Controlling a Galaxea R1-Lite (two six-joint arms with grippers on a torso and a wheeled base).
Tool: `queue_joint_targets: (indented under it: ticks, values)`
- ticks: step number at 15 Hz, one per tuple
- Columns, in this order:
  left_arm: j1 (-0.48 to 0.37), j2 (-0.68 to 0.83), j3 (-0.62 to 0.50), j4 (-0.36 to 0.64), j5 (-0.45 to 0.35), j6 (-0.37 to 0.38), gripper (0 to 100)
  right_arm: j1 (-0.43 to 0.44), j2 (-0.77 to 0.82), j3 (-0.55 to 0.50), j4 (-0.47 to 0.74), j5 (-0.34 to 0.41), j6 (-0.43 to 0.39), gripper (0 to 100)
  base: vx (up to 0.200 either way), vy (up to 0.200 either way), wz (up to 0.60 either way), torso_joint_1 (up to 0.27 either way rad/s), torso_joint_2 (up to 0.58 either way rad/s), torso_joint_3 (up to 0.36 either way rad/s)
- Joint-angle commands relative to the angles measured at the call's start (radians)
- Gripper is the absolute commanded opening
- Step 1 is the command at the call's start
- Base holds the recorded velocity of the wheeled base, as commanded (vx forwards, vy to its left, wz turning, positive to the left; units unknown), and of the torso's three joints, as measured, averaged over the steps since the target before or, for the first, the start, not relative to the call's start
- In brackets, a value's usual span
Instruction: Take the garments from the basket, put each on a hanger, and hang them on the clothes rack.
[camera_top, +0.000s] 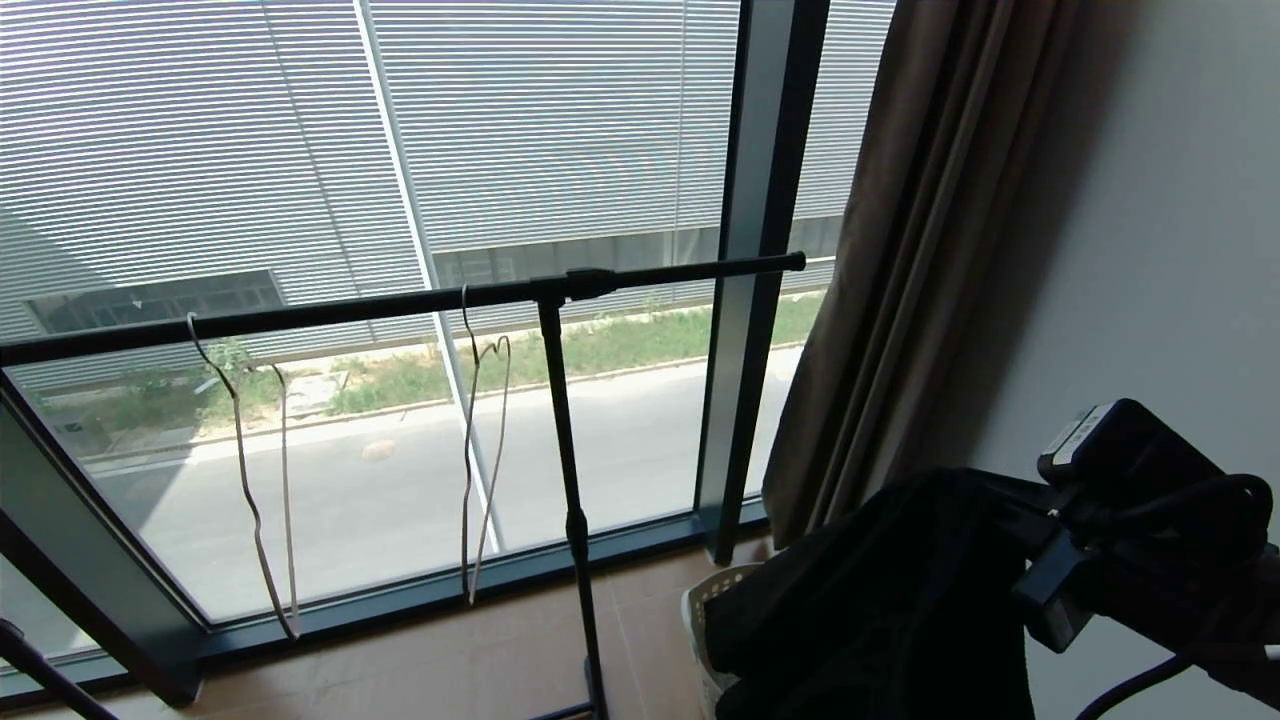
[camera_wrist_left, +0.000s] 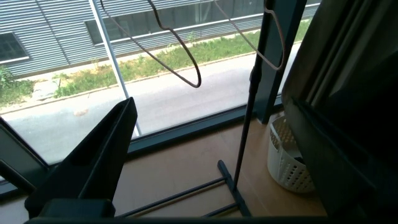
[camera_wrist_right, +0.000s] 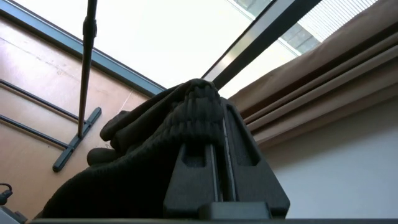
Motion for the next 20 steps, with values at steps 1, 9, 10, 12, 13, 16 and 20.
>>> queue_joint_targets:
  ticks: [1,9,10,12,13,16,20]
  values:
    - [0.0,0.002,0.0,0.0,0.0,0.0,100,0.001,-0.014,-0.005,0.001,-0.002,-0.004,0,0.0,0.0,0.0,0.0,0.0,0.0]
    - [0.001,0.002,0.0,0.0,0.0,0.0,100,-0.001,-0.017,0.003,-0.001,-0.002,-0.003,0,0.0,0.0,0.52,0.006,0.0,0.0]
    - [0.0,0.002,0.0,-0.002,-0.001,0.0,100,-0.001,-0.019,0.003,-0.001,-0.002,-0.003,0,0.0,0.0,0.0,0.0,0.0,0.0]
    - [0.0,0.002,0.0,-0.002,0.0,0.0,100,-0.001,-0.019,0.003,-0.001,-0.002,-0.003,0,0.0,0.2,0.0,0.005,0.0,0.0]
    - [0.0,0.002,0.0,0.0,0.0,0.0,100,-0.001,-0.019,0.003,-0.001,-0.002,-0.003,0,0.0,0.2,0.0,0.002,0.0,-0.002]
    - [0.0,0.002,0.0,0.0,-0.001,0.0,100,-0.001,-0.019,0.003,-0.001,-0.001,-0.003,0,0.0,0.2,0.0,0.004,0.0,0.001]
    - [0.0,0.002,0.0,0.0,-0.001,0.0,100,-0.001,-0.017,0.005,-0.001,-0.002,-0.003,0,0.0,0.2,0.0,0.004,0.0,0.001]
